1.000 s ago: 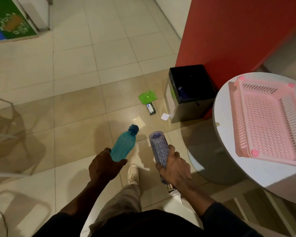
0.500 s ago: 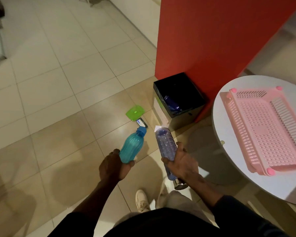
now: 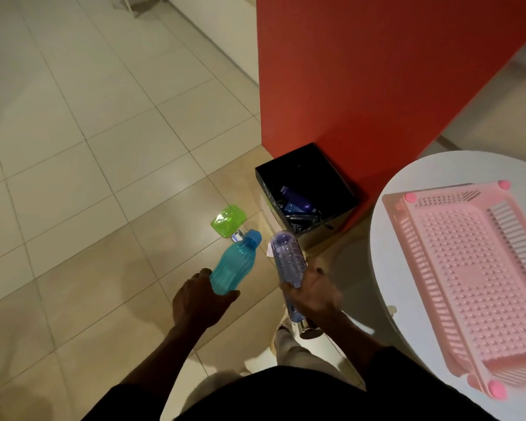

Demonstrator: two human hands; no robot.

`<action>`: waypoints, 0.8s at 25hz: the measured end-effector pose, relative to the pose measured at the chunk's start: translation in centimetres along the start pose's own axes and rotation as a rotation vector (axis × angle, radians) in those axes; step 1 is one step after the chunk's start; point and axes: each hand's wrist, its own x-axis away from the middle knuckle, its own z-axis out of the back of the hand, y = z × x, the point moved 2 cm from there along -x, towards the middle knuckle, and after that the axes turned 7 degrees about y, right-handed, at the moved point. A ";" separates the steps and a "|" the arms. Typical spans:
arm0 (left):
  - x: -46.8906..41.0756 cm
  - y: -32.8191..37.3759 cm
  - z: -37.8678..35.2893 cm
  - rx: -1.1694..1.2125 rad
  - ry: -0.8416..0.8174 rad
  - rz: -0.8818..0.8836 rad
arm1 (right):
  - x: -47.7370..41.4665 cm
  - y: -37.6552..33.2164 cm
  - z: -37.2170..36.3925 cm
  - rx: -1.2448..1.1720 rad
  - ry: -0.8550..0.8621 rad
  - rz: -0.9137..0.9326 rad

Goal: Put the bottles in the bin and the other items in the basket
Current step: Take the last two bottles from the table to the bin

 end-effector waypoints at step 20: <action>-27.3 14.8 -10.3 -0.040 -0.323 -0.223 | -24.0 0.3 -2.0 -0.443 0.053 -0.622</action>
